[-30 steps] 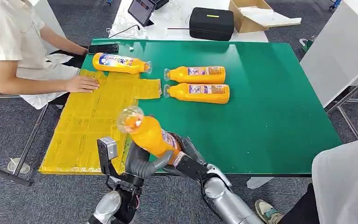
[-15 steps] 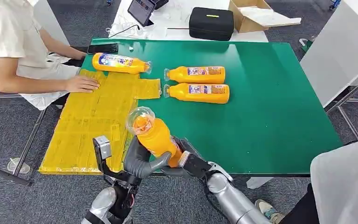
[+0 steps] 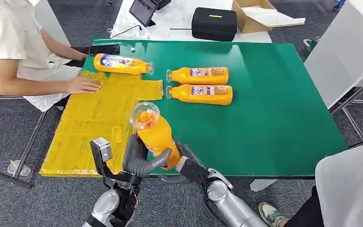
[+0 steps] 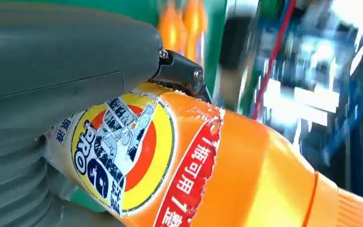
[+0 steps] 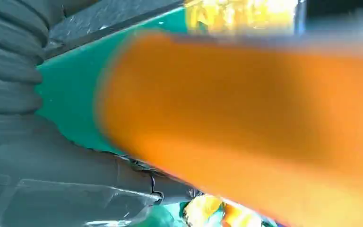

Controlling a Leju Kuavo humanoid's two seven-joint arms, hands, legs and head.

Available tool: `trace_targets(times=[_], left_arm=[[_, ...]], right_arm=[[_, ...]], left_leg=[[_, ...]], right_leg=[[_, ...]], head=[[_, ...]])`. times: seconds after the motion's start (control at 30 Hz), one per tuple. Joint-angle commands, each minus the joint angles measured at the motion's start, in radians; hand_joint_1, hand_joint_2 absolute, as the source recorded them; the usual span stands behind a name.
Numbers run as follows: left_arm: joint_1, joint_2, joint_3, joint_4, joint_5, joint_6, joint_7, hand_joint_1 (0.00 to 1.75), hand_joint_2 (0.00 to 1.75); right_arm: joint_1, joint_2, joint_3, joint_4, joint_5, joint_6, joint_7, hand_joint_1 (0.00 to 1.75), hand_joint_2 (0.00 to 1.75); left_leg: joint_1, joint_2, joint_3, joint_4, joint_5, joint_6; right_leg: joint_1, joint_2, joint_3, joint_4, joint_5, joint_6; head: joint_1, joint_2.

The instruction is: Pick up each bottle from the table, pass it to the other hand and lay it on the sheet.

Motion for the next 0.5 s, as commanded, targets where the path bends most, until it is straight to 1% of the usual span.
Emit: trace_targets(times=[0.03, 0.07, 0.1, 0.13, 0.23, 0.27, 0.3, 0.33, 0.4, 0.47, 0.5], left_arm=[[0.064, 0.028, 0.161, -0.135, -0.104, 0.259, 0.009, 1.75, 1.75], [0.085, 0.016, 0.195, -0.170, -0.099, 0.291, -0.013, 1.75, 1.75], [0.088, 0.019, 0.197, -0.181, -0.100, 0.291, -0.012, 1.75, 1.75], [0.104, 0.008, 0.221, -0.218, -0.113, 0.342, -0.037, 1.75, 1.75], [0.108, 0.011, 0.222, -0.239, -0.113, 0.345, -0.033, 1.75, 1.75], [0.109, 0.006, 0.223, -0.246, -0.108, 0.351, -0.034, 1.75, 1.75], [0.114, 0.000, 0.235, -0.265, -0.091, 0.357, -0.046, 1.75, 1.75], [0.119, -0.001, 0.241, -0.284, -0.079, 0.362, -0.052, 1.75, 1.75], [0.120, 0.004, 0.246, -0.304, -0.077, 0.367, -0.054, 1.75, 1.75], [0.122, 0.005, 0.247, -0.312, -0.076, 0.369, -0.053, 1.75, 1.75], [0.122, 0.005, 0.247, -0.312, -0.076, 0.369, -0.053, 1.75, 1.75]], right_arm=[[0.147, -0.015, -0.136, -0.133, 0.162, -0.410, -0.002, 0.00, 1.75], [0.166, -0.017, -0.166, -0.152, 0.190, -0.480, -0.014, 0.00, 1.75], [0.170, -0.022, -0.172, -0.156, 0.190, -0.477, -0.014, 0.00, 1.75], [0.187, -0.020, -0.207, -0.181, 0.222, -0.550, -0.027, 0.00, 1.75], [0.193, -0.025, -0.213, -0.193, 0.221, -0.543, -0.025, 0.00, 1.75], [0.197, -0.020, -0.226, -0.201, 0.235, -0.570, -0.030, 0.00, 1.75], [0.203, -0.019, -0.242, -0.203, 0.253, -0.605, -0.028, 0.00, 1.75], [0.208, -0.019, -0.253, -0.207, 0.258, -0.618, -0.029, 0.00, 1.75], [0.216, -0.021, -0.268, -0.212, 0.260, -0.630, -0.031, 0.00, 1.75], [0.219, -0.023, -0.271, -0.214, 0.260, -0.629, -0.033, 0.00, 1.75], [0.219, -0.023, -0.271, -0.214, 0.260, -0.629, -0.033, 0.00, 1.75]], left_leg=[[-0.001, 0.000, 0.006, -0.001, -0.002, 0.001], [-0.001, 0.000, 0.004, -0.001, -0.001, 0.001], [-0.001, 0.000, 0.006, -0.001, -0.003, 0.001], [0.000, 0.000, 0.003, 0.000, -0.002, 0.001], [0.000, 0.001, 0.002, 0.000, -0.002, 0.000], [-0.001, 0.000, 0.005, 0.000, -0.004, 0.001], [-0.001, 0.000, 0.004, 0.000, -0.003, 0.000], [-0.001, 0.000, 0.005, 0.000, -0.004, 0.001], [-0.001, 0.000, 0.002, 0.000, -0.002, 0.000], [-0.001, 0.001, 0.008, 0.000, -0.005, 0.001], [-0.001, 0.000, 0.002, 0.000, -0.002, 0.000]], right_leg=[[0.000, -0.002, 0.006, 0.000, -0.003, -0.002], [0.000, -0.001, 0.003, 0.000, -0.002, -0.001], [0.000, -0.002, 0.006, 0.000, -0.003, -0.002], [0.000, -0.001, 0.003, 0.000, -0.002, -0.001], [0.000, 0.000, 0.001, 0.000, -0.002, -0.002], [0.000, -0.001, 0.005, 0.001, -0.004, -0.002], [0.000, -0.001, 0.003, 0.000, -0.003, -0.002], [-0.001, -0.002, 0.005, 0.001, -0.004, -0.003], [0.000, -0.001, 0.002, 0.000, -0.002, -0.002], [0.000, -0.001, 0.007, 0.001, -0.005, -0.003], [0.000, -0.001, 0.002, 0.000, -0.002, -0.002]], head=[[0.000, 0.000], [0.000, 0.000], [0.000, 0.000], [0.000, 0.000], [0.000, 0.000], [0.000, 0.000], [0.000, 0.000], [0.000, 0.000], [0.000, 0.000], [0.000, 0.000], [0.000, 0.000]])
